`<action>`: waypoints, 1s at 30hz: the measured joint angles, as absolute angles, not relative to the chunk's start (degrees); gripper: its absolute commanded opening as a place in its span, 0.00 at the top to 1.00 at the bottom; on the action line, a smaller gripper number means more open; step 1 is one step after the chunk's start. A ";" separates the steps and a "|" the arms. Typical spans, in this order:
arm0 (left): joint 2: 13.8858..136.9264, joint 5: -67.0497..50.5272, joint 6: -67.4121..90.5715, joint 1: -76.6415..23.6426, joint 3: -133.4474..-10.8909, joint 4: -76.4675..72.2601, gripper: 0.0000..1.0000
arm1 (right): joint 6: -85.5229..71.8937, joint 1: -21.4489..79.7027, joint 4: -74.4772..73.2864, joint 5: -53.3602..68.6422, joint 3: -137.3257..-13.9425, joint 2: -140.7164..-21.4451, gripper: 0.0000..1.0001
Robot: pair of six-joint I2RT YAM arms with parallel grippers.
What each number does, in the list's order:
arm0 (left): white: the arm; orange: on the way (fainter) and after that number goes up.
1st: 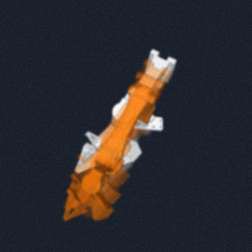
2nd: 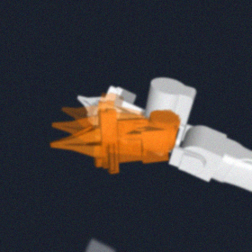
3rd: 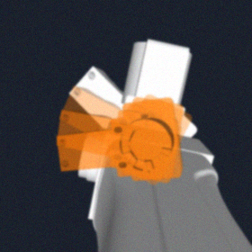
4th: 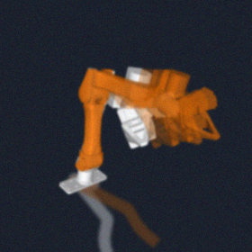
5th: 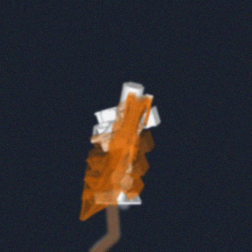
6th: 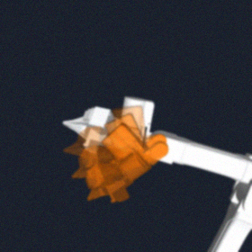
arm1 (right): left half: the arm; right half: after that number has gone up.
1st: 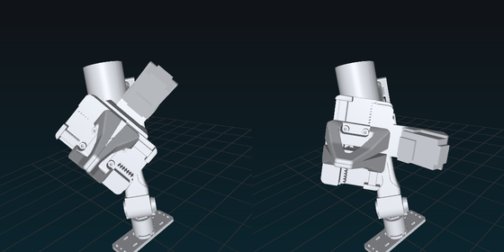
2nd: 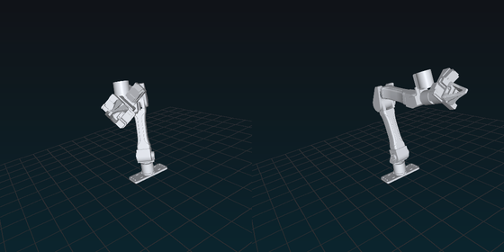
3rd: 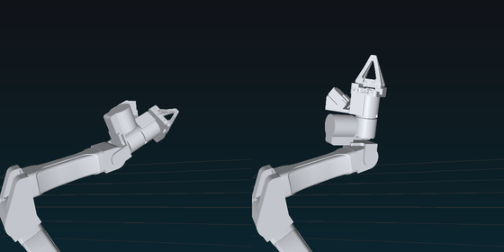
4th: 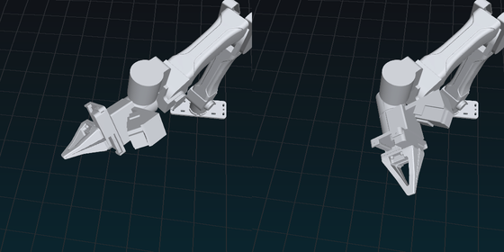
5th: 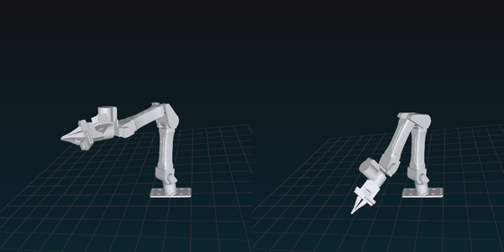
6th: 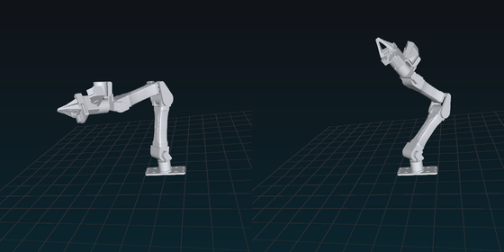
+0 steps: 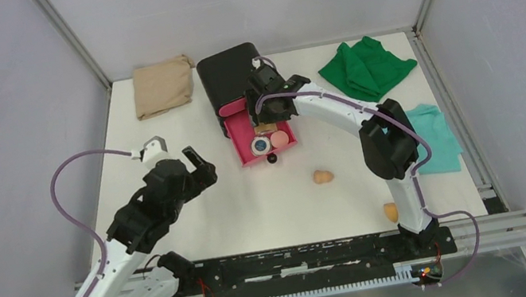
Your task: Organize the makeup
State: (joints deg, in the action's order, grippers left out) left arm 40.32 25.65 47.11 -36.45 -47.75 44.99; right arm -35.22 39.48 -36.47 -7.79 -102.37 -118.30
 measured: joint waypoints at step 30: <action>37.71 26.74 47.16 -36.45 -46.57 46.54 0.00 | -34.81 39.48 -33.91 -8.67 -98.10 -114.80 0.08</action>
